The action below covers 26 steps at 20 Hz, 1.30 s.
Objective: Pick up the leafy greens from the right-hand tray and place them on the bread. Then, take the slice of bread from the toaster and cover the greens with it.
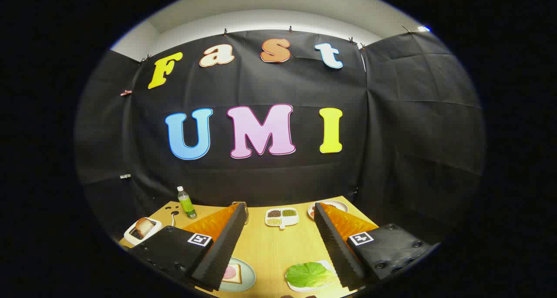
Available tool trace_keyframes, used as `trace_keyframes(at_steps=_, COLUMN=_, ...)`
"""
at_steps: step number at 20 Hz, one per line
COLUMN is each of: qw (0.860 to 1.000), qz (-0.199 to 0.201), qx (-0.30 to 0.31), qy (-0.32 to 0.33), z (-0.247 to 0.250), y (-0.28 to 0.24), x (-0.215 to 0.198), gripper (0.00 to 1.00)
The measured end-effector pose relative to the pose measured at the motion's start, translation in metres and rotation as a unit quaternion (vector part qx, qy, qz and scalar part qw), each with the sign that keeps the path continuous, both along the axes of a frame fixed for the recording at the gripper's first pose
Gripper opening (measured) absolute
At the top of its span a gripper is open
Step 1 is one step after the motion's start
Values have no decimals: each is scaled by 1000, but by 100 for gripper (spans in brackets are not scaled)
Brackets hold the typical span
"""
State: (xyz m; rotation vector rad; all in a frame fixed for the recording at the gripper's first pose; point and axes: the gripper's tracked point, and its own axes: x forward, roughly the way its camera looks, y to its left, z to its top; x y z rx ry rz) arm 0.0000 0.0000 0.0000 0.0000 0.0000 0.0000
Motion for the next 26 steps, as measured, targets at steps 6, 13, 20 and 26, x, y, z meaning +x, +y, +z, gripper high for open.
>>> trace_keyframes(at_steps=6, qw=999, qz=-26, qx=-8, qy=17, z=-9, y=7, x=-5, gripper=97)
trace_keyframes(at_steps=13, qw=999, qz=-18, qx=-13, qy=27, z=-17, y=2, x=1, gripper=97)
trace_keyframes(at_steps=20, qw=998, qz=-3, qx=-15, qy=66, z=-43, y=-6, x=11, gripper=98)
trace_keyframes(at_steps=26, qw=994, qz=-3, qx=-28, qy=106, z=-74, y=-22, x=15, gripper=97)
